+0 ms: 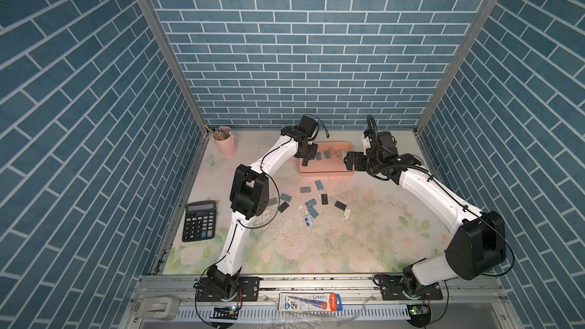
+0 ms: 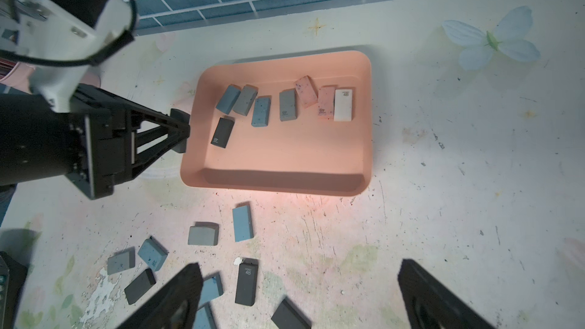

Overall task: Put the eraser in the storage box
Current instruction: Place the eraser at the center of the board.

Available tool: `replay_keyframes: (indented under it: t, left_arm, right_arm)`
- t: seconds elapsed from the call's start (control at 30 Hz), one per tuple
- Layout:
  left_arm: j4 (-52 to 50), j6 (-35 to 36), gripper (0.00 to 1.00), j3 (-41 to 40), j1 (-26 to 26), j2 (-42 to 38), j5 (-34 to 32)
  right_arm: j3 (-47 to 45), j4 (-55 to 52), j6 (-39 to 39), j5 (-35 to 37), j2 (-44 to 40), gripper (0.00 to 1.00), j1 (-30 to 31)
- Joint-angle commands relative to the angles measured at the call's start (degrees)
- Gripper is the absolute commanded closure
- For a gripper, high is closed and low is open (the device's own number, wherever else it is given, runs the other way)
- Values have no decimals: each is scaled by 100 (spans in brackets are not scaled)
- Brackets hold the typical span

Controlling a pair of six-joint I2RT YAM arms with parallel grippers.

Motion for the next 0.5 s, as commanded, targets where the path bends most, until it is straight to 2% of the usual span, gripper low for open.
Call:
replay_keyframes:
  t: [0.0,0.17,0.47]
  left_arm:
    - [116,29,72,222,-44,276,138]
    - [308,0,72,372,-95,642,203]
    - [237,-27,72,833,-183,1187,-110]
  right_arm:
    - [-20,-156,249,-78,144,1,-57]
    - [-27,-125,283,-151,276,1,-81]
    - [-101,-140,292,-152,275,1,-108]
